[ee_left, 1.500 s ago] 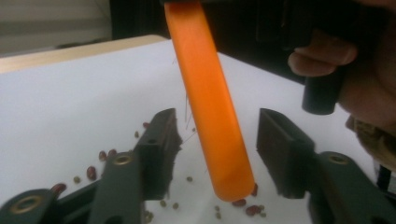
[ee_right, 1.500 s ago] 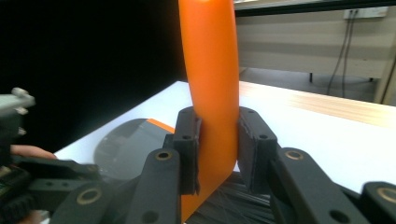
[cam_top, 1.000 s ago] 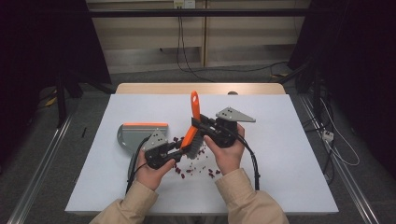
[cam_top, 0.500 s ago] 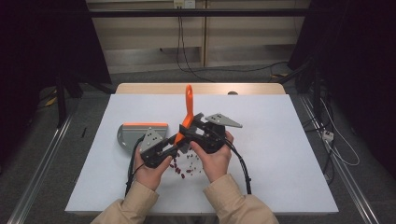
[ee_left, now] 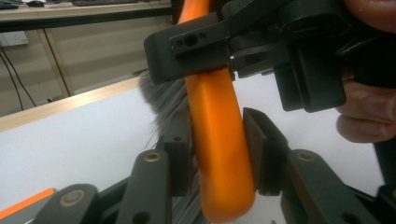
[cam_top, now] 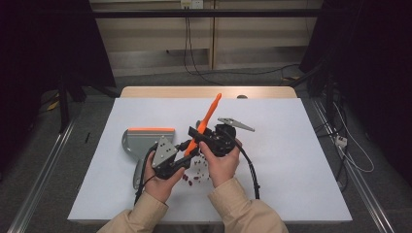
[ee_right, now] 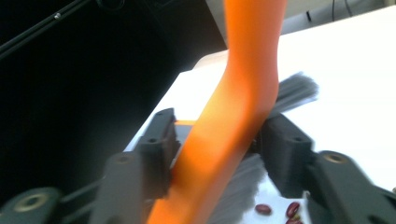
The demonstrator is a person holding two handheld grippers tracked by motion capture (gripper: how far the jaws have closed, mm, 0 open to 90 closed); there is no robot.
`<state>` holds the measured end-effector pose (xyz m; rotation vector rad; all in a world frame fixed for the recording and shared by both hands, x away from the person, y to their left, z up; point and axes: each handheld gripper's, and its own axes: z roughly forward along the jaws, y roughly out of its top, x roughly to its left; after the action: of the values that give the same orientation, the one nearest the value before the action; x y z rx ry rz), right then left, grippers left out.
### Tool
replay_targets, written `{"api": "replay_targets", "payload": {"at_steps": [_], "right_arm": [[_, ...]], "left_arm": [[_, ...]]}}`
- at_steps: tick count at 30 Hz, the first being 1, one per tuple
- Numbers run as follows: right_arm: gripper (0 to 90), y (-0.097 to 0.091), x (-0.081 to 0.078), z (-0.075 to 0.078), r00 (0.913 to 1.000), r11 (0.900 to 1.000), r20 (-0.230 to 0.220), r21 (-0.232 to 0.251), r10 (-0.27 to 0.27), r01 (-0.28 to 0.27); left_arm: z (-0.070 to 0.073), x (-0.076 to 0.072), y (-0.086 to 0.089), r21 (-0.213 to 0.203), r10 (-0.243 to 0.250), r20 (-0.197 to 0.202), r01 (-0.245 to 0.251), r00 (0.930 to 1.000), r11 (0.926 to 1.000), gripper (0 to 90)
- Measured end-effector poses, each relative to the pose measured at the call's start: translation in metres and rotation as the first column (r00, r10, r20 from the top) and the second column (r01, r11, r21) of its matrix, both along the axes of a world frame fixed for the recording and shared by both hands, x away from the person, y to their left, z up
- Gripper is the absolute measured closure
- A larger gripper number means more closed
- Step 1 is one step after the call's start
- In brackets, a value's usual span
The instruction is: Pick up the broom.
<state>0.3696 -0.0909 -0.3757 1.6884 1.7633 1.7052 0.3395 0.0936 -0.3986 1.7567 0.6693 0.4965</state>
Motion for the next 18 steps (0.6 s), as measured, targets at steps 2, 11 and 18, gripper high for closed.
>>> {"api": "replay_targets", "payload": {"at_steps": [2,11,18], "right_arm": [[63.7,-0.001,-0.001,0.001,0.9999,0.9995,-0.015,0.03,-0.007,0.007],[70.8,-0.029,0.005,0.004,0.9994,0.9975,0.033,-0.07,-0.007,0.01],[70.8,-0.057,0.003,0.007,0.9988,0.9847,0.047,-0.174,0.014,-0.006]], "left_arm": [[-0.001,0.002,-0.001,0.003,-0.006,-0.013,0.006,0.9999,1.0,58.5],[-0.002,0.009,0.008,-0.017,-0.021,-0.068,0.02,0.9975,0.9997,36.3],[0.0,0.014,0.018,-0.041,-0.035,-0.069,0.033,0.997,0.9986,23.8]]}}
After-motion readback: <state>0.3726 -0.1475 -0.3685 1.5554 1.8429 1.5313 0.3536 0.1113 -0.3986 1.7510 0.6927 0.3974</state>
